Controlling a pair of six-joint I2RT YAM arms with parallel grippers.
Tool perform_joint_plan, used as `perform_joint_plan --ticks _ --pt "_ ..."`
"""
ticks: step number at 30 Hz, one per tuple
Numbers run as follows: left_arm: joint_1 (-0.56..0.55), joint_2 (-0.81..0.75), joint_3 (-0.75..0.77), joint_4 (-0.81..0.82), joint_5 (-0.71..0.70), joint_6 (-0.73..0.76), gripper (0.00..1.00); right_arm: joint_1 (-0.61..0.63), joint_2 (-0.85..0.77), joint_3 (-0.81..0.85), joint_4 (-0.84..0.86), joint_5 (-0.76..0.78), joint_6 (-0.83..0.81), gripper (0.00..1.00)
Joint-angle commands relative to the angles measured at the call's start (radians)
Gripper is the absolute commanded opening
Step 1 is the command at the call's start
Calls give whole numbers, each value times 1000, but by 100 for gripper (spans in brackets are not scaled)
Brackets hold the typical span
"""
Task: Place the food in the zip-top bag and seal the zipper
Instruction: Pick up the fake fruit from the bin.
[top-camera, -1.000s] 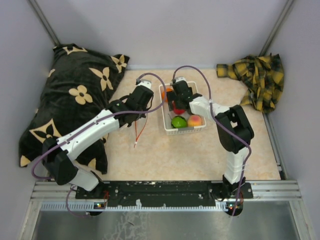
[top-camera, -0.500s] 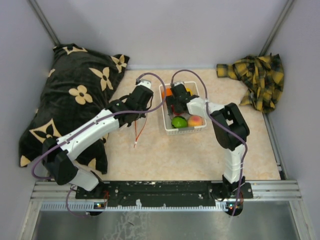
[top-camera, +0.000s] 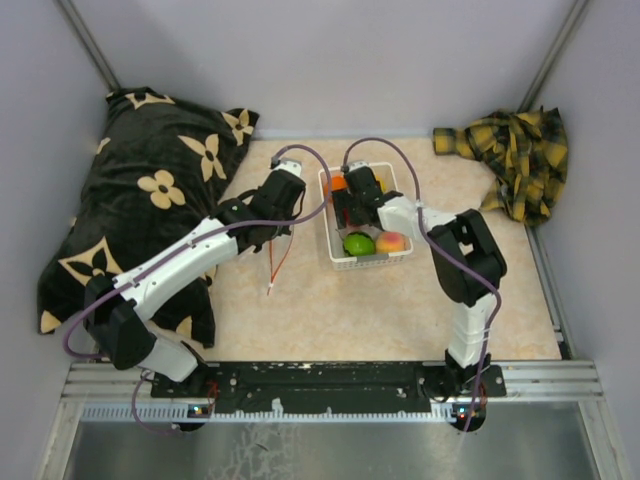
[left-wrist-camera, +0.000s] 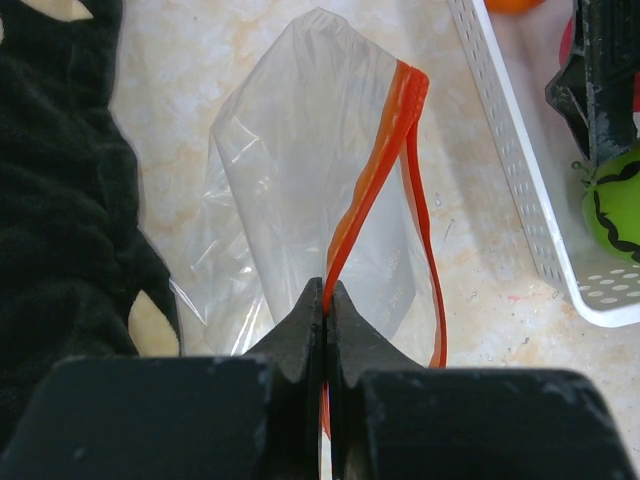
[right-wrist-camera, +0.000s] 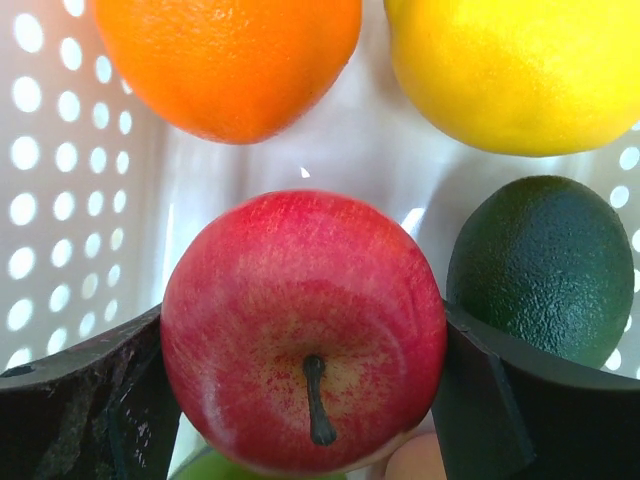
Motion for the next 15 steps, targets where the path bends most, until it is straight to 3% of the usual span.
perform_joint_plan --ticks 1,15 --pt "8 -16 1 5 13 -8 0 -1 -106 -45 104 -35 -20 63" --pt "25 -16 24 -2 66 -20 0 50 -486 -335 283 -189 -68 63"
